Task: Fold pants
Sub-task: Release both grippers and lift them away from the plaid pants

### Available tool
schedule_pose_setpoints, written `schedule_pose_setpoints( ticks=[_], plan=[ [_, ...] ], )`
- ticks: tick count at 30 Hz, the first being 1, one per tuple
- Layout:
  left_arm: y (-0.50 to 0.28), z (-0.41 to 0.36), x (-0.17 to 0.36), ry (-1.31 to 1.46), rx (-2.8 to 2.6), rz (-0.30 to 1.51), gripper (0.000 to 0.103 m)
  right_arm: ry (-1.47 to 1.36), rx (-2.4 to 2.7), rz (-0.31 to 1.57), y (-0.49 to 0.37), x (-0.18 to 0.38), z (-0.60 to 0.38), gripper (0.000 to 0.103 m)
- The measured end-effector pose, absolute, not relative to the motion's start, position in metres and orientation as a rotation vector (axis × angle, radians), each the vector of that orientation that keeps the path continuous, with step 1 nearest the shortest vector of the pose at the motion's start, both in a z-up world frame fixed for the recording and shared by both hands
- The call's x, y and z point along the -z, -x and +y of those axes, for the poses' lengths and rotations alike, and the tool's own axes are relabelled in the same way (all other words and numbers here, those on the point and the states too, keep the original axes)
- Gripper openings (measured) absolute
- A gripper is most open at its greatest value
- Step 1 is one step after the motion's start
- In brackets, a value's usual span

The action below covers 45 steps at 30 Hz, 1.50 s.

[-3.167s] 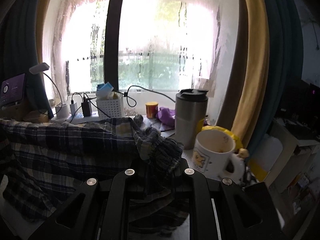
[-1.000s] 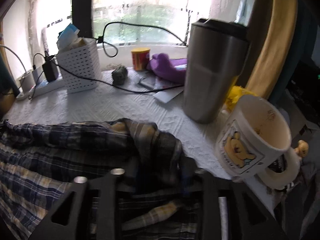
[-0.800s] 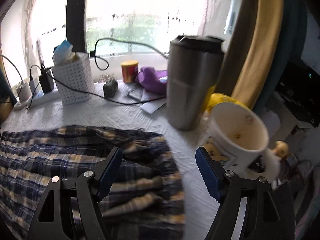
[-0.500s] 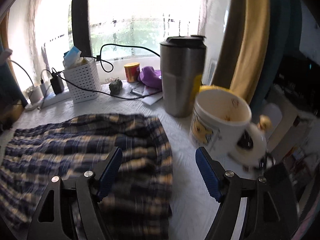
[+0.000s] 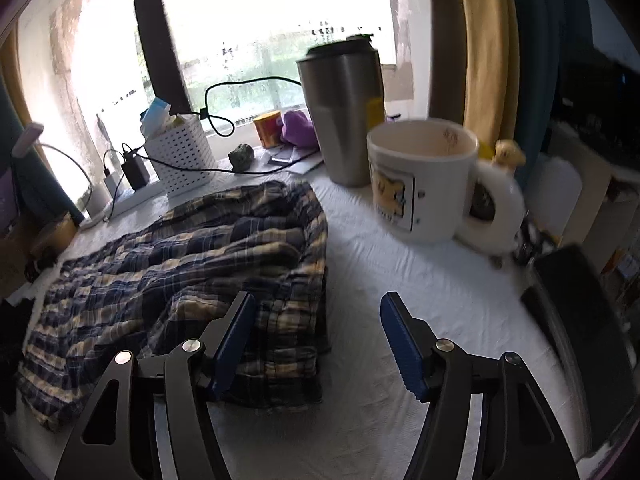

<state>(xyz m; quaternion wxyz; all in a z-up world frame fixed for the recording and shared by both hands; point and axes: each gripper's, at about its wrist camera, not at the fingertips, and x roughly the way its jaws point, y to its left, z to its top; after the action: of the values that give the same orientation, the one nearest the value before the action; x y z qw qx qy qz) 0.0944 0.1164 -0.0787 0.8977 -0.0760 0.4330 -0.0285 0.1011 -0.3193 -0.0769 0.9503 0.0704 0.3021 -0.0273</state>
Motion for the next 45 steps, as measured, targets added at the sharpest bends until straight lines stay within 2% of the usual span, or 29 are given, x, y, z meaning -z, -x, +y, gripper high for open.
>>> schedule_pose_setpoints(
  ticks=[4,5,6,11,12,13,14,15,24,32,39,40,44,45],
  plan=[
    [-0.082,0.109,0.083,0.168,0.085,0.895,0.049,-0.187,0.027,0.627,-0.105,0.086,-0.32,0.066],
    [-0.08,0.108,0.085,0.173,0.091,0.898,0.049,-0.19,0.014,0.625,-0.105,0.085,-0.319,0.052],
    [-0.079,0.106,0.087,0.181,0.095,0.9,0.049,-0.189,-0.009,0.621,-0.103,0.085,-0.316,0.033],
    [-0.08,0.101,0.097,0.205,0.084,0.902,0.049,-0.083,-0.038,0.633,-0.098,0.087,-0.296,0.024],
    [-0.08,0.1,0.097,0.189,0.079,0.892,0.046,-0.07,-0.033,0.632,-0.096,0.087,-0.295,0.021],
    [-0.08,0.097,0.096,0.167,0.08,0.88,0.024,-0.049,-0.026,0.627,-0.094,0.086,-0.294,0.02],
    [-0.081,0.095,0.096,0.148,0.08,0.88,0.011,-0.011,-0.016,0.616,-0.09,0.084,-0.292,0.018],
    [-0.081,0.096,0.096,0.14,0.078,0.882,0.006,0.009,-0.002,0.603,-0.087,0.081,-0.293,0.016],
    [-0.063,0.104,0.068,0.089,0.054,0.793,0.002,0.194,-0.001,0.509,-0.057,0.05,-0.296,0.016],
    [-0.049,0.101,0.084,0.1,0.063,0.863,0.001,0.221,-0.012,0.58,-0.031,0.102,-0.305,0.016],
    [-0.036,0.099,0.077,0.098,0.087,0.869,0.001,0.159,0.062,0.59,-0.014,0.11,-0.322,0.016],
    [-0.036,0.1,0.075,0.101,0.087,0.867,0.001,0.145,0.081,0.593,-0.011,0.109,-0.326,0.02],
    [-0.036,0.108,0.074,0.143,0.067,0.856,0.001,0.068,0.077,0.551,0.01,0.094,-0.33,0.022],
    [-0.038,0.109,0.075,0.157,0.062,0.86,0.002,0.066,0.071,0.544,0.013,0.092,-0.325,0.026]
  ],
)
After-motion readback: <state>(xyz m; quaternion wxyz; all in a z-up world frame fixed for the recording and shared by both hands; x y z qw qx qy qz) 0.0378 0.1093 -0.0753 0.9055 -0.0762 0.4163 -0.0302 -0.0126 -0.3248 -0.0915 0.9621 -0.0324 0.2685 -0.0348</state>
